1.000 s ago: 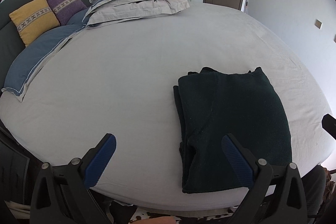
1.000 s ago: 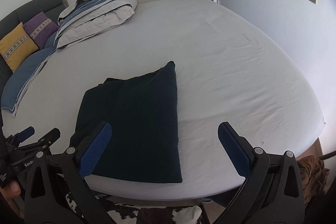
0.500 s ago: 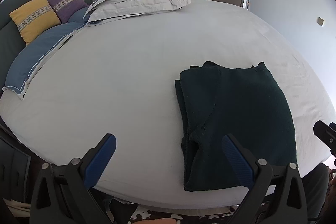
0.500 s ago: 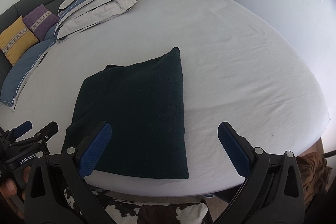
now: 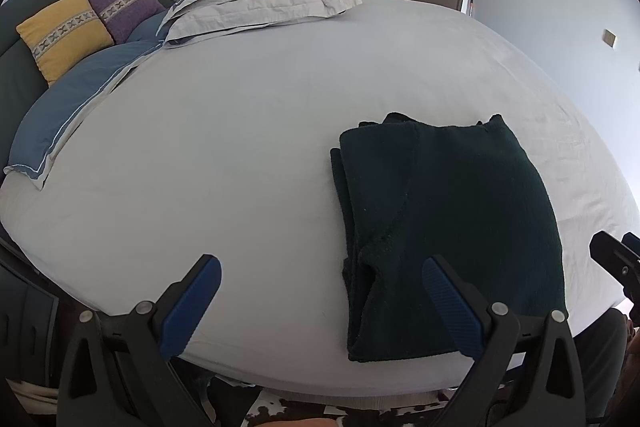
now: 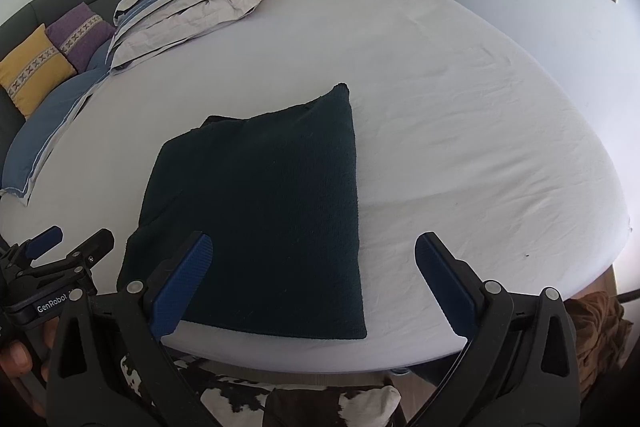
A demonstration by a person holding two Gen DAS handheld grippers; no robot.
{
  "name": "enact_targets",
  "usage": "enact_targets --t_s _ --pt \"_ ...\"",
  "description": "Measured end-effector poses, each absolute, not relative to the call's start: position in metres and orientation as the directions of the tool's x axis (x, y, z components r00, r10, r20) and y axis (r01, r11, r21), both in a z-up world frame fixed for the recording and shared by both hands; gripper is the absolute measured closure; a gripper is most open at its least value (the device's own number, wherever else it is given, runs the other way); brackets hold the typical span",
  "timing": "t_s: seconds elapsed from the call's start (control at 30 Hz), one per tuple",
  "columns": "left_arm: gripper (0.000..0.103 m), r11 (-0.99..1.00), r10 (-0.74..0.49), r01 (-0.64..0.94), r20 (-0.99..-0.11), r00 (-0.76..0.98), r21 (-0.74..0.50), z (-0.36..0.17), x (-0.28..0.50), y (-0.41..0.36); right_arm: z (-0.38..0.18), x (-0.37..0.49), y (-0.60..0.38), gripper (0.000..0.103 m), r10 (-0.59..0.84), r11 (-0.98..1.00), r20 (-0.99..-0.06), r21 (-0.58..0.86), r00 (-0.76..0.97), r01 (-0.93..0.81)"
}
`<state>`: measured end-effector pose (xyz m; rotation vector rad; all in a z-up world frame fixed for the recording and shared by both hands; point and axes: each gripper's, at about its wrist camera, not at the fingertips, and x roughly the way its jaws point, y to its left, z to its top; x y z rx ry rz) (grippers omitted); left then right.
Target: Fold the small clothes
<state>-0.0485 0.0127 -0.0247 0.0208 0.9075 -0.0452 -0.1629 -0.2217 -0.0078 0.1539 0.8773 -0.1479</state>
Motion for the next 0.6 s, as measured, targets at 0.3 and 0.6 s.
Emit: enact_targets --t_s 0.3,0.6 --pt "0.000 0.999 -0.031 0.048 -0.790 0.613 -0.002 -0.0249 -0.0478 0.0134 -0.0099 -0.1618 -0.2179 0.000 -0.064 0.979 -0.774 0.073 0.630 0.189" --pt "0.000 0.999 -0.032 0.050 -0.790 0.613 -0.001 -0.0248 -0.0486 0.0129 -0.0098 -0.1615 -0.2153 0.000 -0.064 0.980 -0.773 0.071 0.631 0.185"
